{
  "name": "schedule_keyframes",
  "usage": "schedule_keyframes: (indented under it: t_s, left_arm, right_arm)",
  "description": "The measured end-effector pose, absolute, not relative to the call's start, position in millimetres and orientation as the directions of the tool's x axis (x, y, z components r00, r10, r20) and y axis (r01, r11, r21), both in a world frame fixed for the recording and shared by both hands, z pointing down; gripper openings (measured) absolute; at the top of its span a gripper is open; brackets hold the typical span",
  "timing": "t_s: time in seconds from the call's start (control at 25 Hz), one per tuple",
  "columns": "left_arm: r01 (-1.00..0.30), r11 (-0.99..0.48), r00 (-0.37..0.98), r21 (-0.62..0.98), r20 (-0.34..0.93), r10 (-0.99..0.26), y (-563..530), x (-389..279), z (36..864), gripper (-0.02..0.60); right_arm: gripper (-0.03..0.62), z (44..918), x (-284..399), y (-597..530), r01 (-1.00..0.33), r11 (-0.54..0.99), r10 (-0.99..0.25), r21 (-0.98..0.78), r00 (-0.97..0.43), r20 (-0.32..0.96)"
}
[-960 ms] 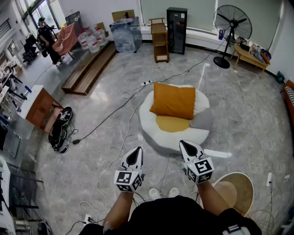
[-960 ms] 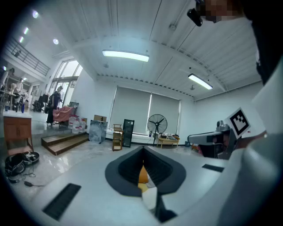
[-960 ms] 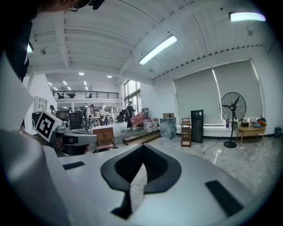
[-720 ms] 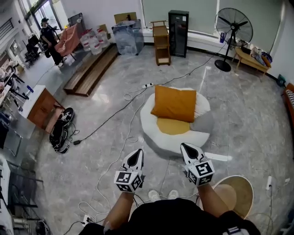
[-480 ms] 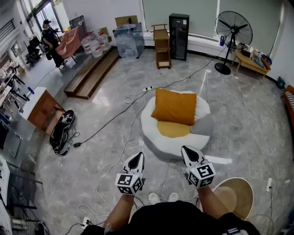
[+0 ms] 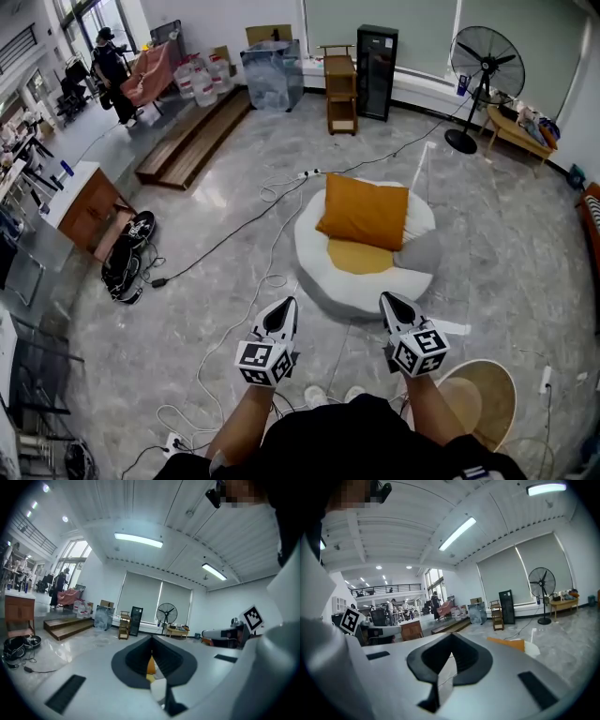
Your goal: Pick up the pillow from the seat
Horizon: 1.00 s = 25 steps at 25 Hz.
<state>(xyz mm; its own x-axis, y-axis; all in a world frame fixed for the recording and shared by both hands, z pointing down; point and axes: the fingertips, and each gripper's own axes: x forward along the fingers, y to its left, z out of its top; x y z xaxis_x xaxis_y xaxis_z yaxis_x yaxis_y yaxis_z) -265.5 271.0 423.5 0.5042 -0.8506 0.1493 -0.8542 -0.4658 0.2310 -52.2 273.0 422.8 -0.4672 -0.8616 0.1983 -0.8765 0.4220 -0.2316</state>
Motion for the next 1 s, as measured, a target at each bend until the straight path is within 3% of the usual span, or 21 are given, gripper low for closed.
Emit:
schedule_keyframes:
  t_s: [0.24,0.44,1.0]
  left_arm:
    - [-0.850,-0.485,0.517,0.208,0.146,-0.843,269,-274,417,0.011]
    - [-0.851,-0.483,0.517,0.206,0.166,-0.840,262,-273,427,0.011]
    - [-0.833,-0.519,0.550,0.192,0.187,-0.814,172,-238,422,0.011]
  right_arm:
    - [0.006,418,-51,267,-0.884,0.408,-0.872,-0.229,-0.452,0.189]
    - [0.006,414,-40,258,-0.931,0.314,-0.922,-0.189,-0.346,0.172]
    - [0.006,417,-18,174,-0.914,0.353,-0.912,-0.201,-0.385,0.145]
